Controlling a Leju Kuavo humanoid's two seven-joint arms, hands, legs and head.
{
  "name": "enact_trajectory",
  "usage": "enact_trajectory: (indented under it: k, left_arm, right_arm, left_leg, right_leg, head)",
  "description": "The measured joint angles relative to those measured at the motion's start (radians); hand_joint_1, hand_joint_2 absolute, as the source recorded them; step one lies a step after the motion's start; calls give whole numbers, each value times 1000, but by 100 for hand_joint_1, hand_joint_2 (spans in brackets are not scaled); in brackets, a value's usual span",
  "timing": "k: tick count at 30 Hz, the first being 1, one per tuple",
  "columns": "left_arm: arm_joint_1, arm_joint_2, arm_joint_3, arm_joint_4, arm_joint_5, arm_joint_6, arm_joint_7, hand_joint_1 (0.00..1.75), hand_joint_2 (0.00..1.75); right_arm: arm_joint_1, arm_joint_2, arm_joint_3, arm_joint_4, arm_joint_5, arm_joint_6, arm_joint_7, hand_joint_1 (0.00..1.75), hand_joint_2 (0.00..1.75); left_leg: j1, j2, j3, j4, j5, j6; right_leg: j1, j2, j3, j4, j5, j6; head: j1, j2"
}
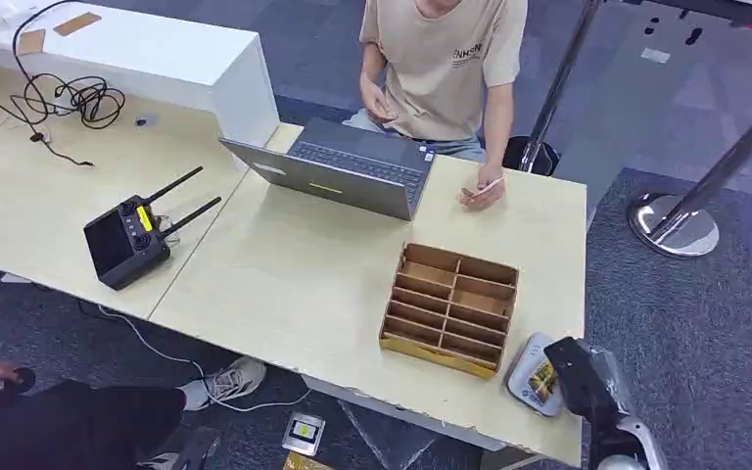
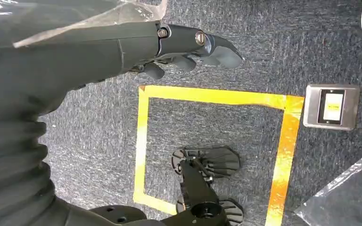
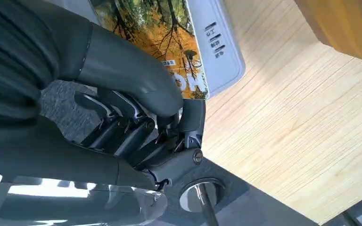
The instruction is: Pass the card to the sensor for recognition and then transmit it.
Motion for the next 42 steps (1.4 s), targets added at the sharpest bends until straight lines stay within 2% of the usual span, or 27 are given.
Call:
enact_trajectory:
  k: [6, 13, 26, 31, 36, 42]
  left_arm:
    - [0, 0, 0, 0, 0, 0, 0, 0, 175]
    - [0, 0, 0, 0, -5, -5, -1, 0, 175]
    - [-1, 0, 0, 0, -22, -11, -1, 0, 175]
    - [-8, 0, -2, 0, -37, -18, 5, 0, 175]
    - [-27, 0, -10, 0, -65, -30, 23, 0, 175]
    - [-52, -2, -19, -1, -90, -43, 41, 0, 175]
  right_arm:
    - [0, 1, -8, -27, -84, 3, -80, 175, 175]
    - [-12, 4, -52, -122, -114, 8, -111, 175, 175]
    - [-81, 23, -119, -332, -123, 45, -99, 175, 175]
    - [-171, 34, -112, -404, -81, 80, -56, 175, 175]
    - [-334, 59, -61, -430, -4, 130, -11, 175, 175]
    - [-544, 102, 21, -369, 11, 172, -20, 175, 175]
  left_leg:
    - [0, 0, 0, 0, 0, 0]
    - [0, 0, 0, 0, 0, 0]
    - [0, 0, 0, 0, 0, 0]
    - [0, 0, 0, 0, 0, 0]
    - [0, 0, 0, 0, 1, -1]
    - [0, 0, 0, 0, 1, -1]
  right_leg:
    - [0, 0, 0, 0, 0, 0]
    - [0, 0, 0, 0, 0, 0]
    - [0, 0, 0, 0, 0, 0]
    - [0, 0, 1, 1, 0, 0]
    - [0, 0, 0, 2, 0, 0]
    - [0, 0, 0, 3, 0, 0]
  head:
    - [0, 0]
    - [0, 0]
    - [0, 0]
    - [0, 0]
    - [0, 0]
    - [0, 0]
